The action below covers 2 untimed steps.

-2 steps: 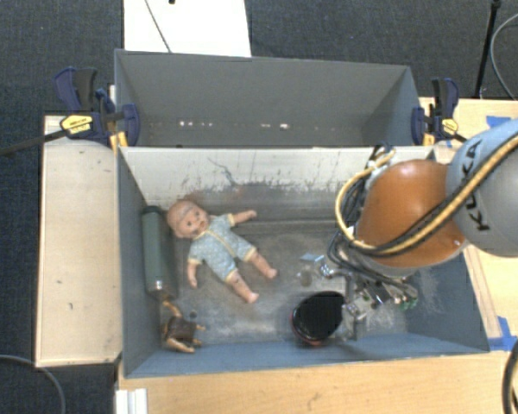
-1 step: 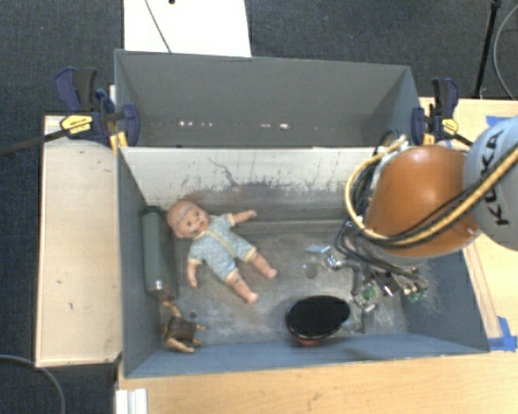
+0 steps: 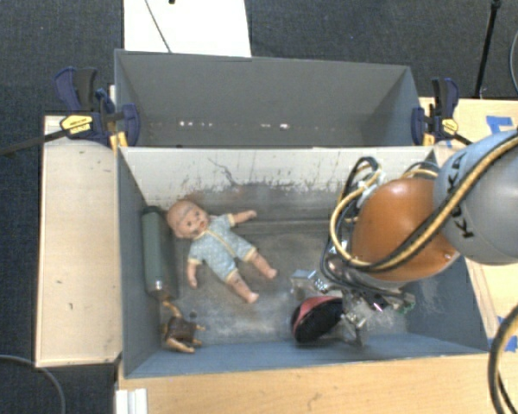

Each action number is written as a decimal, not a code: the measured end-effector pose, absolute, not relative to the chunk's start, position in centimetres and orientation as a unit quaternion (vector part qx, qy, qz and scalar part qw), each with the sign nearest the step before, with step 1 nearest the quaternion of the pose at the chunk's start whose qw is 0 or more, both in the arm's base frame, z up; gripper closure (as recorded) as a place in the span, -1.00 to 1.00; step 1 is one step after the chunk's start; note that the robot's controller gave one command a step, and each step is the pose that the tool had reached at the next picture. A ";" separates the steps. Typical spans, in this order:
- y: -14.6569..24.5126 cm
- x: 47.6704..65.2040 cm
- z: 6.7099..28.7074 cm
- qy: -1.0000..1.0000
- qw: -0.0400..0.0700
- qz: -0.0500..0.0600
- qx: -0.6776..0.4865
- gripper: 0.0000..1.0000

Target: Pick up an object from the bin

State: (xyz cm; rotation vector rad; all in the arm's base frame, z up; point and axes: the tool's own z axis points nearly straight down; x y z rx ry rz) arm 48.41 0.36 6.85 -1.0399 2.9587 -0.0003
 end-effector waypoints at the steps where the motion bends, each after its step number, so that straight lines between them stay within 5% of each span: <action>1: 0.2 48.6 7.2 0.916 0.004 -0.001 -0.400 1.00; 2: 0.2 48.6 7.2 0.916 0.004 -0.001 -0.400 1.00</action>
Offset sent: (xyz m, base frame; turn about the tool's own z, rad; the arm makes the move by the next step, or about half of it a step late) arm 0.0000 0.0000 0.0000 0.0000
